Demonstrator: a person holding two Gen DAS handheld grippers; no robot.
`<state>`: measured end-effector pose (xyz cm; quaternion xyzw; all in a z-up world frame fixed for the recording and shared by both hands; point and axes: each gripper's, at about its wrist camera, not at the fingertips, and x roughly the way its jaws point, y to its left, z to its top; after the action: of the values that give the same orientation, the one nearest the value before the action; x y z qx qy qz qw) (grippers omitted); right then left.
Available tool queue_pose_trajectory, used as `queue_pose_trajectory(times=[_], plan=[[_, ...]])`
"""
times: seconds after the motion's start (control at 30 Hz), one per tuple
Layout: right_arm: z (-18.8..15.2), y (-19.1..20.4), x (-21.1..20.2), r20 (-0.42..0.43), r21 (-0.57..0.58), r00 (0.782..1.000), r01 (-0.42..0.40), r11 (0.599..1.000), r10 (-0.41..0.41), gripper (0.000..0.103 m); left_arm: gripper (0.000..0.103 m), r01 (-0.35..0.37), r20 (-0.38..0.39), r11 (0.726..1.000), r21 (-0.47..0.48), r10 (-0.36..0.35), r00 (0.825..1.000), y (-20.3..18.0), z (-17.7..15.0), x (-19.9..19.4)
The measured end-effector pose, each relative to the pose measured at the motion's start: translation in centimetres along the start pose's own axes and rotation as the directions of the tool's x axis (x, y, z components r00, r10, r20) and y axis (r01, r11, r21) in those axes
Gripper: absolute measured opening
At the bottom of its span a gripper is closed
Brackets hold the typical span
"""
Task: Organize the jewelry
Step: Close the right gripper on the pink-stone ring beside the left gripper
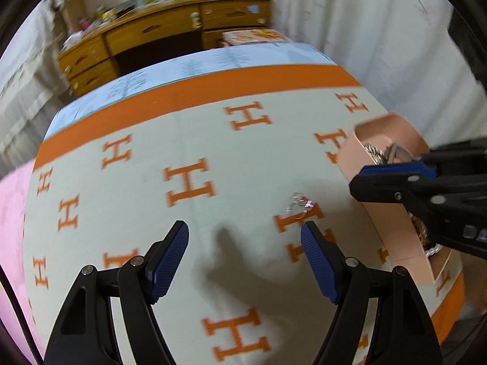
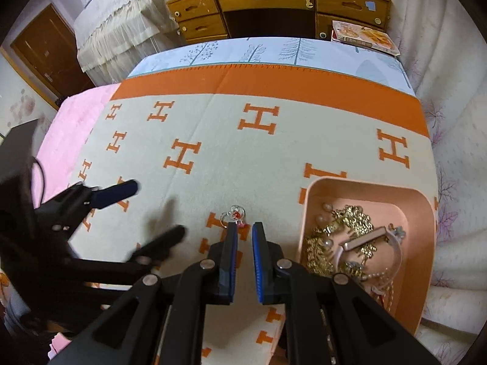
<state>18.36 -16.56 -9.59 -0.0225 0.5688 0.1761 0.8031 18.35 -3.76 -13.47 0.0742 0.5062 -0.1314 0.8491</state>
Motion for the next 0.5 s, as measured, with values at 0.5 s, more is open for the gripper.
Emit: queue_pose_trajectory(times=[0.5], plan=[[-1.3, -1.1, -1.3, 0.053, 0.036, 0.995, -0.091, 0.995, 0.089, 0.01, 0.047, 0.05, -0.031, 0.997, 0.059, -0.048, 0.998, -2.0, 0.9, 3.4]])
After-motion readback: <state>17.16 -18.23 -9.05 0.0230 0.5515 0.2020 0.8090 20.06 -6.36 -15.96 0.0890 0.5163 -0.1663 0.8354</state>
